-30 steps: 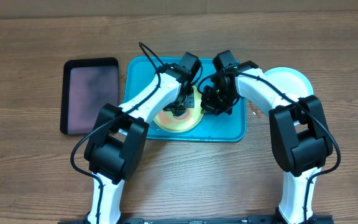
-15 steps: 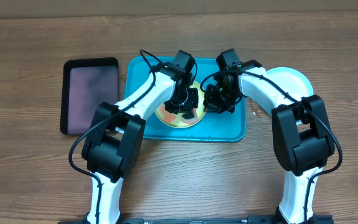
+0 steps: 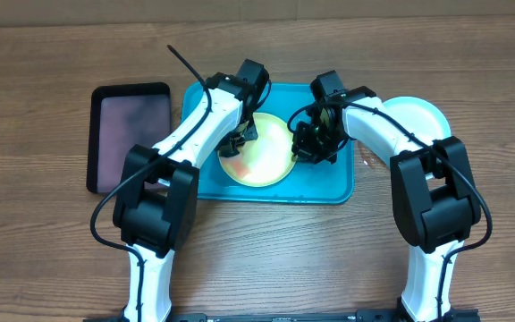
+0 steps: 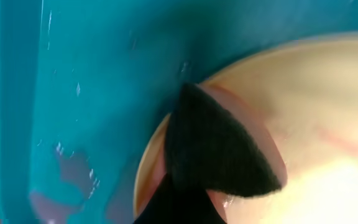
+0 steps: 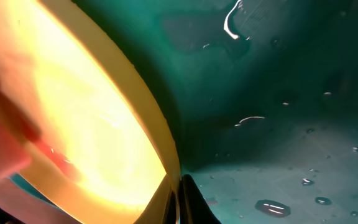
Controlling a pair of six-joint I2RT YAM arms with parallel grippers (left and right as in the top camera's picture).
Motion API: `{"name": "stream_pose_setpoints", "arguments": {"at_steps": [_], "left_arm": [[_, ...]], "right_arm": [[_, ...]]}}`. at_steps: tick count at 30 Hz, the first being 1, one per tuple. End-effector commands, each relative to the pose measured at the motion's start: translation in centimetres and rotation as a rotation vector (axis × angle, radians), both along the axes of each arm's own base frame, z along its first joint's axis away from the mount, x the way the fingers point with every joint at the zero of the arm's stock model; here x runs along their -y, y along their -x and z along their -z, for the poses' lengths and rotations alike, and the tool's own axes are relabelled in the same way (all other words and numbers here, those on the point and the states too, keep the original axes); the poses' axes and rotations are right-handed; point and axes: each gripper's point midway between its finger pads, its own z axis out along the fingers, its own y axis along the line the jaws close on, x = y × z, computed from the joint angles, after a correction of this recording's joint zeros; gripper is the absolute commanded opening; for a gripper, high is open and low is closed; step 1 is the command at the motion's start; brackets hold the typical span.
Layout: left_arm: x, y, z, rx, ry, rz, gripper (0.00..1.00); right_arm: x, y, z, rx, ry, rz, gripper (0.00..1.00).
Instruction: Clean dirty plates on tray and stack at the side
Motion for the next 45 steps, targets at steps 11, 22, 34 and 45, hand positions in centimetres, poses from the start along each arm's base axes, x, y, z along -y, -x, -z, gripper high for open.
{"name": "stream_pose_setpoints", "arguments": {"at_steps": [11,22,34,45], "left_arm": [[7.0,1.6,-1.2,-0.136,0.363,0.346,0.04],[1.0,-5.9,-7.3,0.092,0.283,0.161,0.04],[0.1,-5.1,-6.1,0.051,0.257,0.148,0.04],[0.1,-5.1,-6.1,0.054,0.257,0.147,0.04]], "right_arm": [[-0.4,-0.4,-1.1,0.038,-0.026,-0.039,0.04],[1.0,-3.7,-0.4,0.224,0.109,-0.082,0.2],[0.0,-2.7,-0.1,0.217,0.156,-0.1,0.04],[7.0,-3.4,-8.4,0.386,0.429,0.008,0.04]]}}
